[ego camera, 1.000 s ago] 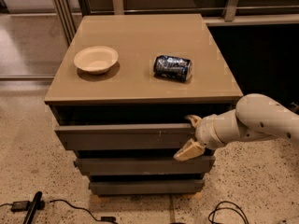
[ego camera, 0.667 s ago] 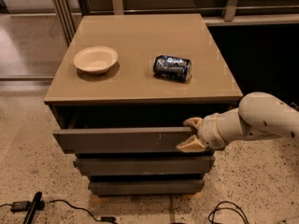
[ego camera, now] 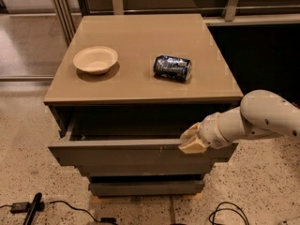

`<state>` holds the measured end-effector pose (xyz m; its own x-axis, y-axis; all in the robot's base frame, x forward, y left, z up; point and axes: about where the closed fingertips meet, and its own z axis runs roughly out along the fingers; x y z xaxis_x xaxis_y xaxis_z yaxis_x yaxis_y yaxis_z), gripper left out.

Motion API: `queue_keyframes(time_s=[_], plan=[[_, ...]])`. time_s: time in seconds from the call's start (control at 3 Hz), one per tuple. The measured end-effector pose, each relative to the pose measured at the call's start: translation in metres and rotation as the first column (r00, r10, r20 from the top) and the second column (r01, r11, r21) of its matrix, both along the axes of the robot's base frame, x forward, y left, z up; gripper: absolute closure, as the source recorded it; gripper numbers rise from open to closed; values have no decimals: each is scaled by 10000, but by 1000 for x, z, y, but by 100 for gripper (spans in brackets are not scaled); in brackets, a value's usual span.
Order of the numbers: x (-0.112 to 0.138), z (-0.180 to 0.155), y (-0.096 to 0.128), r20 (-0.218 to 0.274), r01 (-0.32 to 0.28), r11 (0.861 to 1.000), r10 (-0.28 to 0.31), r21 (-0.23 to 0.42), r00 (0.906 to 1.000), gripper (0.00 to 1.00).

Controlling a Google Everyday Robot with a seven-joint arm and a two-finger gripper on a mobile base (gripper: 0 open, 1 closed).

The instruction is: Open top drawer

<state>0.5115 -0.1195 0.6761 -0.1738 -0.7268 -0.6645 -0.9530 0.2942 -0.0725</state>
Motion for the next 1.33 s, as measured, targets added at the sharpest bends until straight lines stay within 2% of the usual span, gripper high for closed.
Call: queue_keyframes(time_s=[0.33,0.67,1.33], plan=[[-6,7,3,296,26,10000,-28,88,9996,100],[-6,7,3,296,26,10000,-28,88,9996,82],[-6,7,3,296,24,10000,-27,88,9996,35]])
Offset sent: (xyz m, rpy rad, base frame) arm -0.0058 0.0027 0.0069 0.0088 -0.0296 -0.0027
